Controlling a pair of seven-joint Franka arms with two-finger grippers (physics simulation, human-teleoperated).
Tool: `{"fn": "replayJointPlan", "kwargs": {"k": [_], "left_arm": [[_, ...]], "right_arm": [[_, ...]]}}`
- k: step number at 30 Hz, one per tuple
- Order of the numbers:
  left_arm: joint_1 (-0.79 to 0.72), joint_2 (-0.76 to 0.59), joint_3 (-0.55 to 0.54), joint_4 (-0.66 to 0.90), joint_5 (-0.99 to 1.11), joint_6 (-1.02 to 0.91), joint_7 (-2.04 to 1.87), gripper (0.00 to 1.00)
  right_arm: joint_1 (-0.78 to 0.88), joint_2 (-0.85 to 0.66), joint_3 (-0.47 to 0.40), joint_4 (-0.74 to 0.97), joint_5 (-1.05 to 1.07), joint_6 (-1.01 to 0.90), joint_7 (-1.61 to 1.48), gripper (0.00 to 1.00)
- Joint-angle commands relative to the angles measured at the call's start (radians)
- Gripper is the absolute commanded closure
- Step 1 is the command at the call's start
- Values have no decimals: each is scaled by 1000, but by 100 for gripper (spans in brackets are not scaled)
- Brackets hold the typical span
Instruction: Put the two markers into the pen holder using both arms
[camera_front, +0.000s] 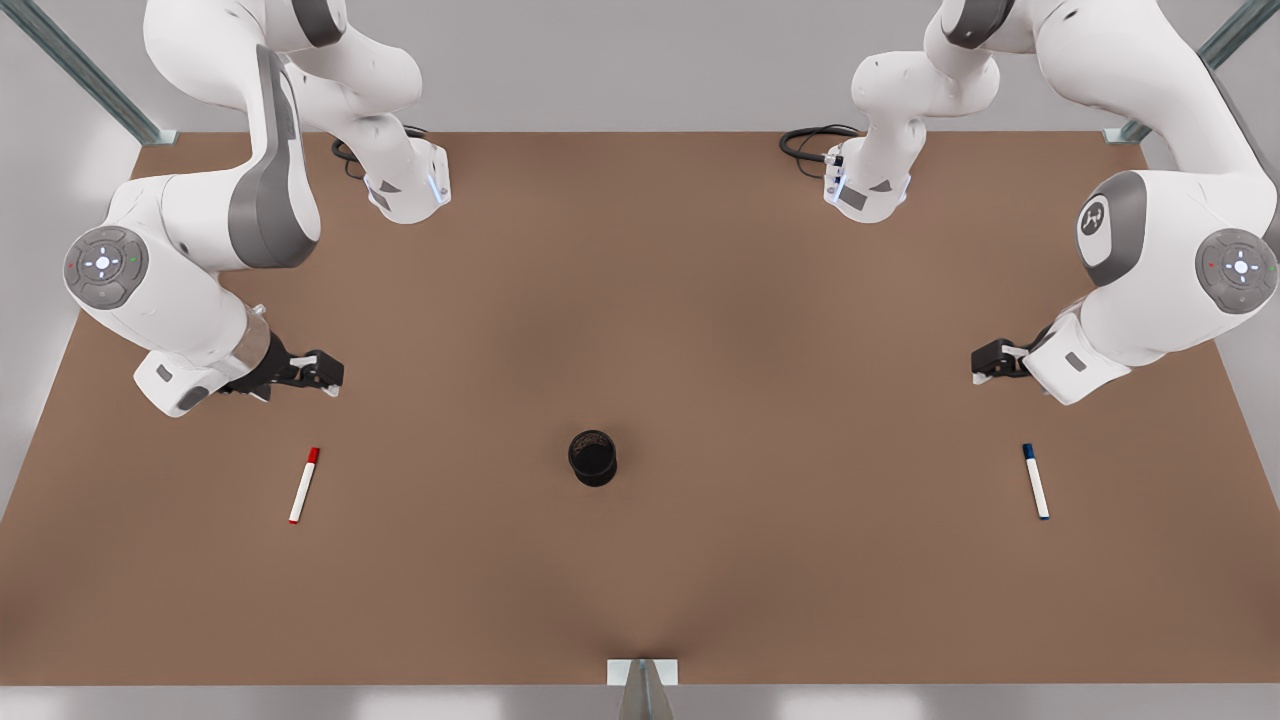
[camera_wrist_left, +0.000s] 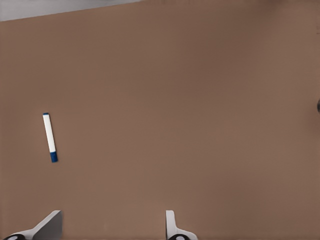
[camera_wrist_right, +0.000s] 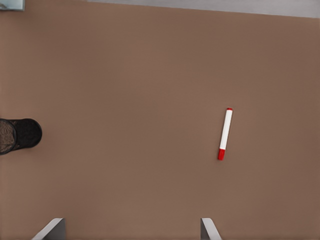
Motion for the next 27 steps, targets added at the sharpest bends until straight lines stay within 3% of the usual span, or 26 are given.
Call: {"fn": "replayJointPlan", "kwargs": {"k": [1,6,9,17,27], "left_arm": [[2,1,1,0,1,6,35,0],[144,223,18,0,-9,327,39,0],[189,355,18,-1,-11,526,40,0],[285,526,18,-3,-71,672,132,0],[292,613,59,-12,-46,717,131,0]], "right_arm": [[0,-1,-1,0,1,5,9,0],[-2,0,-1,-6,0,15,9,0],[-46,75,-2,-21,-40,113,2,0],[-124,356,5,-47,-36,425,-12,0],[-273,453,18,-70,107,528,-191,0]]}}
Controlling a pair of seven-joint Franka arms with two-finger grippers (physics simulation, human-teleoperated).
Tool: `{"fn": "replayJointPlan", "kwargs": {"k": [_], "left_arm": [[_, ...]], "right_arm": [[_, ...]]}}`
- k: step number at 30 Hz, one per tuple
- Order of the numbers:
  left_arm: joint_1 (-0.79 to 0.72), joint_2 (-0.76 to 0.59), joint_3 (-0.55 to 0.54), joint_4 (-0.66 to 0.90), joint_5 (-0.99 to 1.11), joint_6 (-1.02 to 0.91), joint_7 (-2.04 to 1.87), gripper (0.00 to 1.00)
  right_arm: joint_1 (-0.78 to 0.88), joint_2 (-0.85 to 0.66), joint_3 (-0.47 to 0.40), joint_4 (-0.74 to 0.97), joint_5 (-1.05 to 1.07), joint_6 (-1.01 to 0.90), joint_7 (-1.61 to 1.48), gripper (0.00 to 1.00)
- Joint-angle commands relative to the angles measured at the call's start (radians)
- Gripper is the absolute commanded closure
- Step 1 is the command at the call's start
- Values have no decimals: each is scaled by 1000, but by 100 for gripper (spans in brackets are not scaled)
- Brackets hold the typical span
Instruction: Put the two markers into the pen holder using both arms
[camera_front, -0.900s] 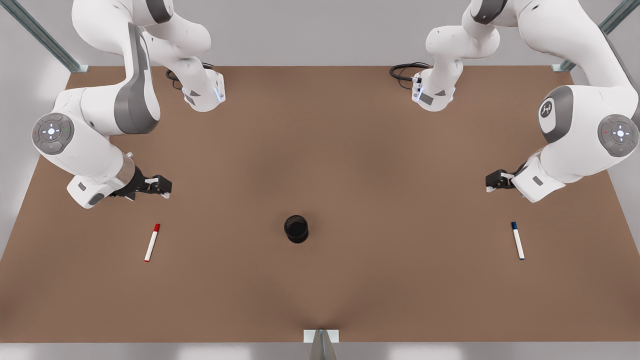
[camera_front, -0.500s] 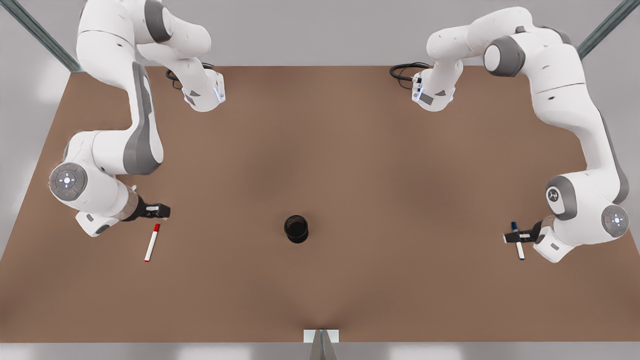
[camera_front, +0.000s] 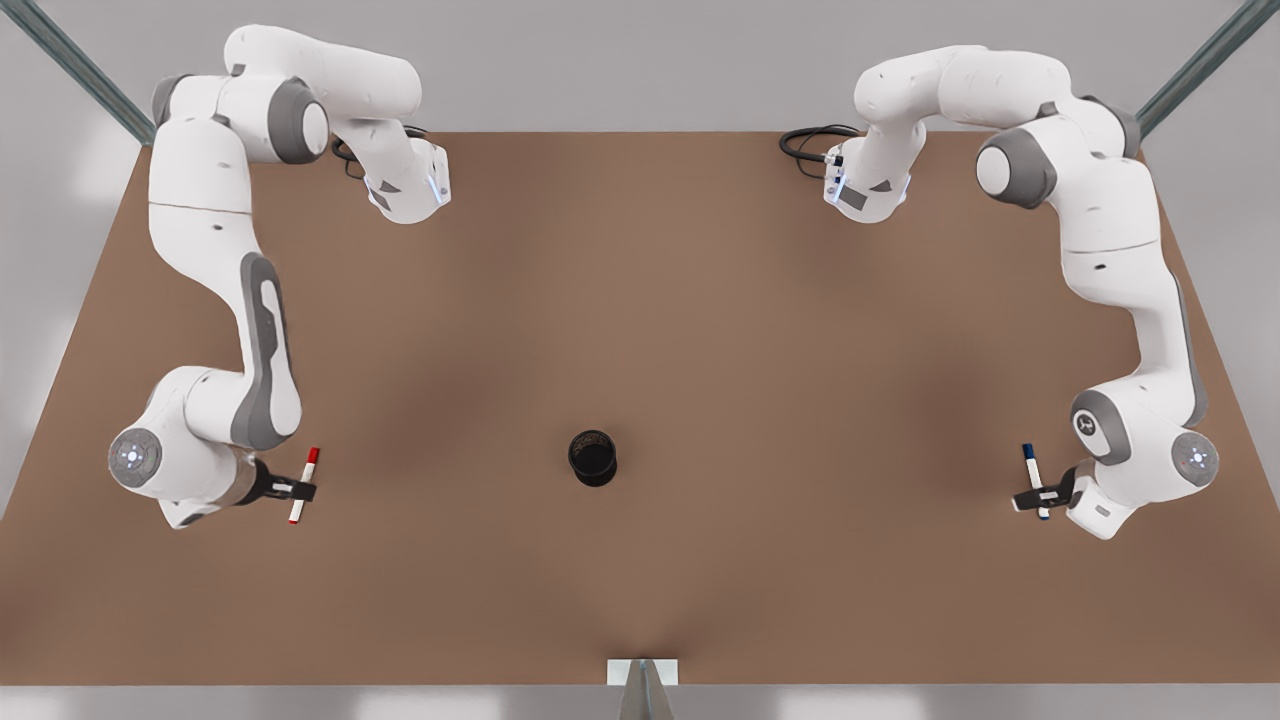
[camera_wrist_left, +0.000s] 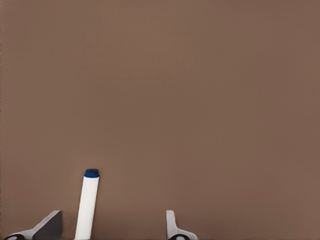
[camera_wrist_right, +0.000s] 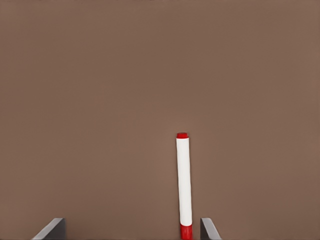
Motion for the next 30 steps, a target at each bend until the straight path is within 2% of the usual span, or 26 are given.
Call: {"fn": "replayJointPlan", "kwargs": {"k": [1,3,7,8,9,10,14,18,19,21,26,30], "left_arm": [[0,9,11,1,11,56,45,0],[-2,29,15,2,11,84,46,0],[-6,38,15,11,14,121,55,2],[-6,40,15,11,14,121,71,5],[-5,46,15,11,22,121,77,13],[-6,48,15,11,78,121,74,29],[-3,54,15,11,99,121,72,33],[-2,57,15,11,97,121,66,43],[-3,57,15,11,97,121,66,45],[-3,57,15,11,97,121,66,49],[-3,63,15,11,97,121,64,54],[-3,69,14,11,97,121,64,57]], "right_arm": [[-6,27,-4,14,30,56,-146,0],[-15,96,-10,101,24,0,-175,0],[-18,136,-16,114,-10,-4,-203,0],[-20,142,-16,114,-10,-4,-206,0],[-20,153,-16,109,-83,25,-206,0],[-64,156,0,95,-67,44,-203,0],[-58,174,3,95,-56,44,-194,0],[-35,185,3,97,-57,46,-189,2],[-35,187,3,97,-57,46,-189,7],[-35,194,3,97,-47,50,-187,27],[-35,208,3,98,-47,66,-132,34],[-35,208,3,98,-47,78,-131,49]]}}
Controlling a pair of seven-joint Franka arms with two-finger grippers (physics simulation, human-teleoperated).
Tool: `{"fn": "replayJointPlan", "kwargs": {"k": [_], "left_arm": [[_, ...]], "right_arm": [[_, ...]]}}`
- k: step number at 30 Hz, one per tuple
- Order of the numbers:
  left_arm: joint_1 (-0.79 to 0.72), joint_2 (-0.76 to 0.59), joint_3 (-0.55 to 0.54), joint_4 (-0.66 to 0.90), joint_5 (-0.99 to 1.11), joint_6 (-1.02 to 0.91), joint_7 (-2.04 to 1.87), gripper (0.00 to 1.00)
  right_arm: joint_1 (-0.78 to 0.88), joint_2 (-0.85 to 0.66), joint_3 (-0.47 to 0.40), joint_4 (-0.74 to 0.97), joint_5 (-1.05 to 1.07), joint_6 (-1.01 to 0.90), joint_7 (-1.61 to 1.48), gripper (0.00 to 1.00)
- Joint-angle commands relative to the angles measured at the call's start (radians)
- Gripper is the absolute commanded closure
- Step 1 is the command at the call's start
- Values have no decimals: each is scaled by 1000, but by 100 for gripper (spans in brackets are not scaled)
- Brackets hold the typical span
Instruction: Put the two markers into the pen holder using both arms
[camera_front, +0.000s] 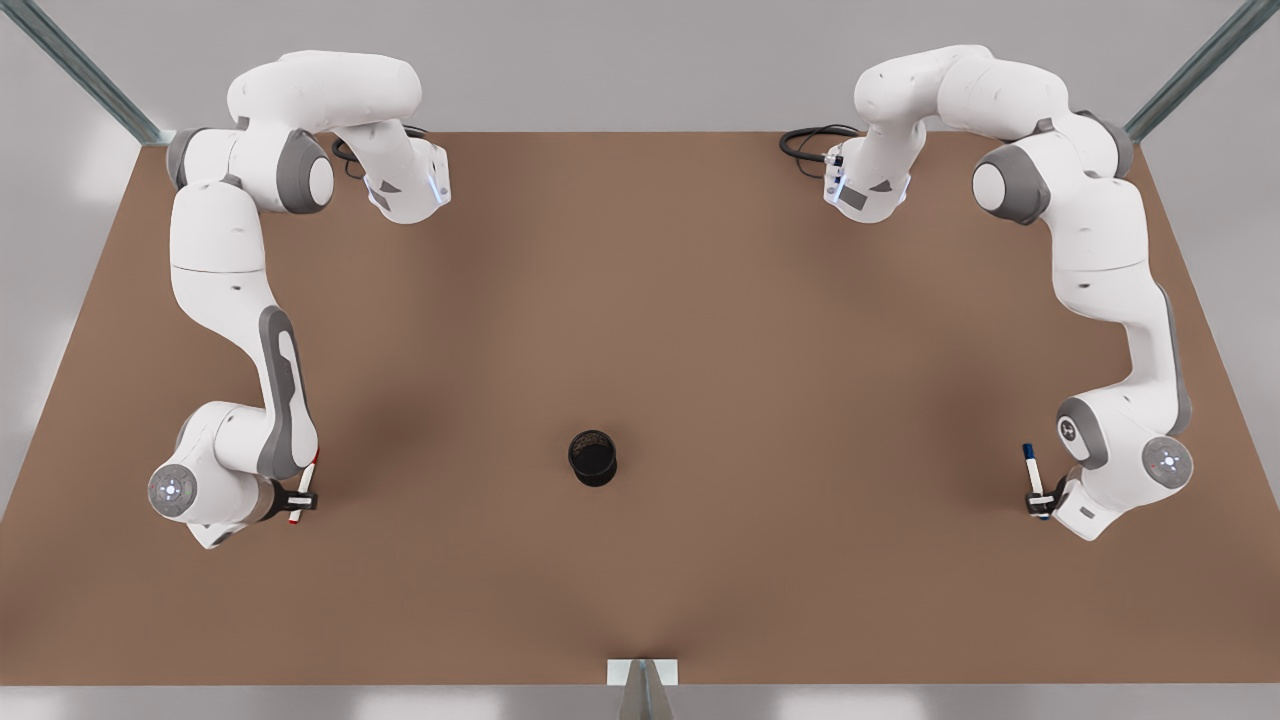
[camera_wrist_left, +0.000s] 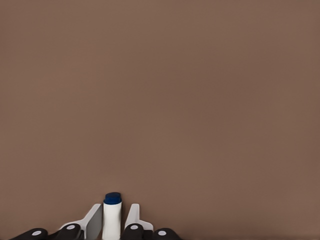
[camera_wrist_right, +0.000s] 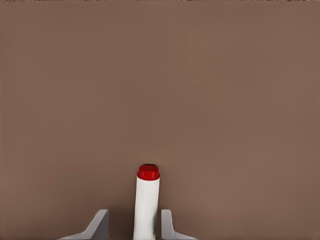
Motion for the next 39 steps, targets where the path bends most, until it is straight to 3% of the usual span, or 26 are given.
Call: {"fn": "replayJointPlan", "kwargs": {"k": [1,2,5,10,11,12,13,17,20,21,23,26,28,30,36,39], "left_arm": [[0,0,1,1,1,1,9,62],[0,0,1,1,1,1,9,69],[0,0,-1,1,1,1,6,78],[-15,-36,-2,1,-1,-8,-3,79],[-35,-67,-4,1,-1,-46,-3,79],[-69,-119,-4,1,-2,-115,-5,79],[-104,-181,-2,1,-2,-204,-17,79],[-271,-366,-42,57,-2,-552,-30,79],[-406,-391,-47,140,-39,-709,-94,79],[-512,-374,-47,180,-59,-688,-174,79],[-517,-374,-169,182,-97,-574,-131,79],[-566,-348,-202,182,-315,-335,10,79],[-575,-319,-271,182,-350,-126,27,79],[-571,-297,-323,180,-384,-53,56,79],[-673,-231,-336,113,-389,426,158,79],[-709,-195,-340,85,-424,546,142,79]], "right_arm": [[0,-1,0,0,1,15,1,49],[0,-1,0,0,0,15,1,50],[0,-3,0,-1,1,15,3,60],[-3,-1,3,-10,1,10,13,60],[-3,-1,5,-13,1,12,13,61],[-2,-3,5,-13,1,12,15,73],[0,-3,5,-13,1,12,16,79],[5,-4,6,-12,1,10,16,79],[5,-4,9,-17,1,9,16,79],[5,-4,9,-21,1,10,16,79],[8,-14,17,-20,1,7,15,79],[9,-87,43,-20,0,-5,15,79],[11,-139,66,-17,-3,-19,13,79],[11,-185,95,-17,-5,-77,15,79],[17,-290,192,-17,-8,-97,33,79],[15,-313,248,-12,-8,-91,38,79]]}}
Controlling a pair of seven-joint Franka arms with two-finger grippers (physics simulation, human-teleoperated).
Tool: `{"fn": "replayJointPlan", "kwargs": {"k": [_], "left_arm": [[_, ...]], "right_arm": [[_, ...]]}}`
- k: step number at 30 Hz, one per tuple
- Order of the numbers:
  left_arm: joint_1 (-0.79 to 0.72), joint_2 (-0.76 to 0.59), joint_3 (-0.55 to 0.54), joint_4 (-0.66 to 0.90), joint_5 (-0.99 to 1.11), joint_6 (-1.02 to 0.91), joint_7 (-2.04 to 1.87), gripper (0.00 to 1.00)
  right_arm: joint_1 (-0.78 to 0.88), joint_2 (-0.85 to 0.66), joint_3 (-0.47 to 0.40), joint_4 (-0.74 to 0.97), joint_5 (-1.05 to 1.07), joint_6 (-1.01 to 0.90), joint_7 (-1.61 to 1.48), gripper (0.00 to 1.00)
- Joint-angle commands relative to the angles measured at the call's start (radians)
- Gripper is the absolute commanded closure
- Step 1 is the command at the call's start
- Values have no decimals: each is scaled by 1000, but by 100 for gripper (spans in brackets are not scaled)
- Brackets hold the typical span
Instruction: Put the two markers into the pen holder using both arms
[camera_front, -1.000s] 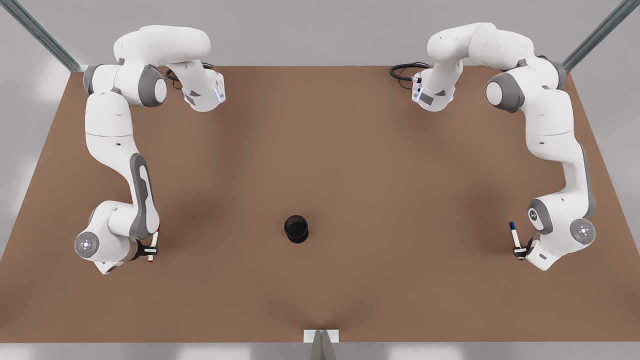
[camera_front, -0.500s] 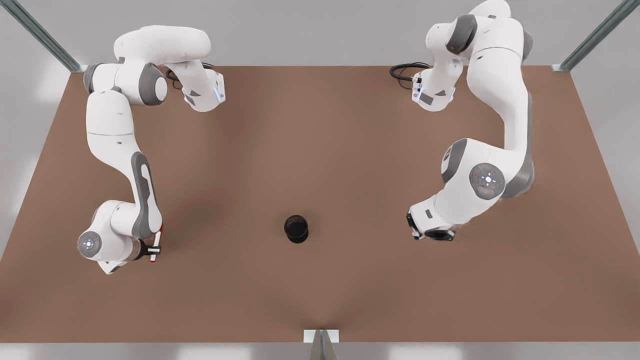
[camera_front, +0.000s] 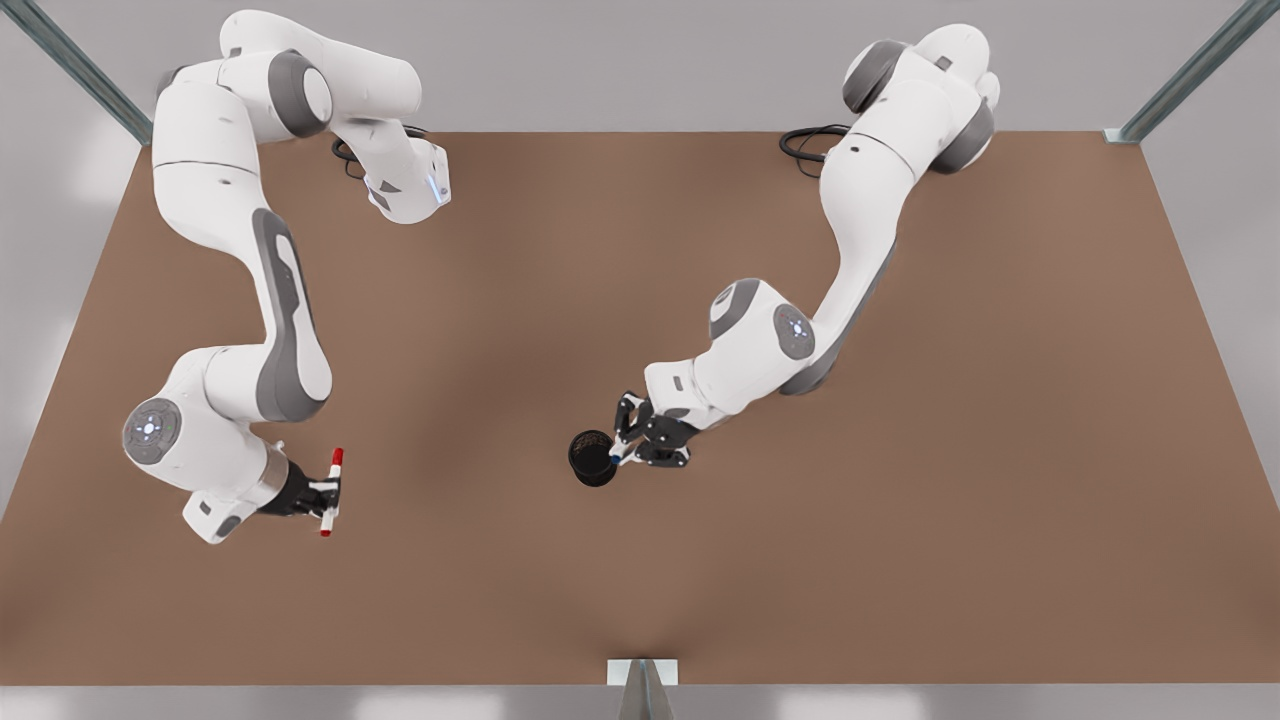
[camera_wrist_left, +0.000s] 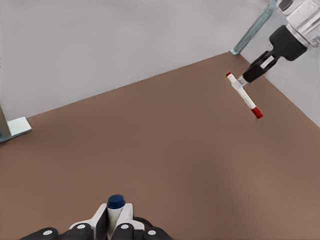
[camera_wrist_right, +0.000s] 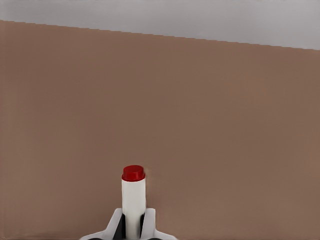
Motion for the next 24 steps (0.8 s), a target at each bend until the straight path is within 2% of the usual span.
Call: {"fn": "replayJointPlan", "kwargs": {"k": [1,4,8,14,17,24], "left_arm": [[-23,21,-1,-4,-41,321,130,79],[-62,72,-1,5,-41,421,104,79],[-108,119,0,19,-41,496,67,79],[-115,170,3,-15,-35,564,55,79],[-129,194,3,-37,-37,611,56,79],[-144,230,5,-43,-17,665,87,79]], "right_arm": [[-1,-10,28,4,-11,-15,43,79],[0,-41,65,8,-13,-4,66,79],[-4,-59,163,10,-7,105,68,79],[-1,-44,274,-42,-7,375,73,79],[23,-27,285,-41,-10,441,73,79],[26,-25,285,-42,-13,444,71,79]]}}
